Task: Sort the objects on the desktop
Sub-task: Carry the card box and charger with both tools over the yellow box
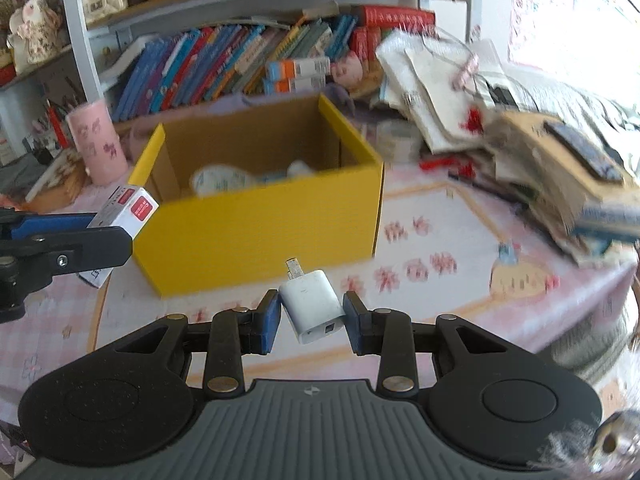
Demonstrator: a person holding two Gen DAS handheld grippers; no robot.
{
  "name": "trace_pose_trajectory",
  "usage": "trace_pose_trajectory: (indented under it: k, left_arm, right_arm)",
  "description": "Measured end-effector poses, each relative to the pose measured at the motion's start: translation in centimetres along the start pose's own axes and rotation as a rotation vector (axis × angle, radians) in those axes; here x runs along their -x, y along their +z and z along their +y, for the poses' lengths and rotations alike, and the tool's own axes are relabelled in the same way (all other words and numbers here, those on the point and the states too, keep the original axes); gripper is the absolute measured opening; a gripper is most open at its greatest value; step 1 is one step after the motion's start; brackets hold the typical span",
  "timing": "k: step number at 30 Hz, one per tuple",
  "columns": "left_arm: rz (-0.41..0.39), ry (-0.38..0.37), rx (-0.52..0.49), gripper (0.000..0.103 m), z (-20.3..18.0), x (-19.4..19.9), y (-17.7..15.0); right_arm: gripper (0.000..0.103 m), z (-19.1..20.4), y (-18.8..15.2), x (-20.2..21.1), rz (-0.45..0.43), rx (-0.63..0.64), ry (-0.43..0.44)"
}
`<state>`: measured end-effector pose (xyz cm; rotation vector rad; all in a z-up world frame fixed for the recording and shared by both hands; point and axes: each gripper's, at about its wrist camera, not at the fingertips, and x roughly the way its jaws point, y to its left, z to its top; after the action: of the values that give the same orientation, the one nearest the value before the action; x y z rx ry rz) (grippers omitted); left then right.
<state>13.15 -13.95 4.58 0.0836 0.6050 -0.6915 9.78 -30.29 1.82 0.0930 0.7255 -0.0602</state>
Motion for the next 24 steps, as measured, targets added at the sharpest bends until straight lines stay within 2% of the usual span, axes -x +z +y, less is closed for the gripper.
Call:
trace_pose_trajectory:
  k: [5, 13, 19, 24]
  left_arm:
    - [-0.033, 0.073, 0.011, 0.028, 0.0, -1.4, 2.2]
    - [-0.042, 0.203, 0.055, 0.028, 1.3, -5.0, 4.6]
    - [0.005, 0.300, 0.068, 0.028, 2.7, -7.7, 4.9]
    - [0.079, 0.343, 0.074, 0.028, 3.0, -9.8, 4.0]
  right_arm:
    - [0.031, -1.5, 3.5, -1.0, -0.068, 0.046, 0.052]
    - [0.031, -2.4, 8.4, -4.4, -0.118, 0.152, 0.161]
    - [0.032, -1.7, 11.1, -7.8, -0.120, 0.249, 0.228]
    - [0.032, -0.6, 12.5, -11.3, -0.064, 0.342, 0.263]
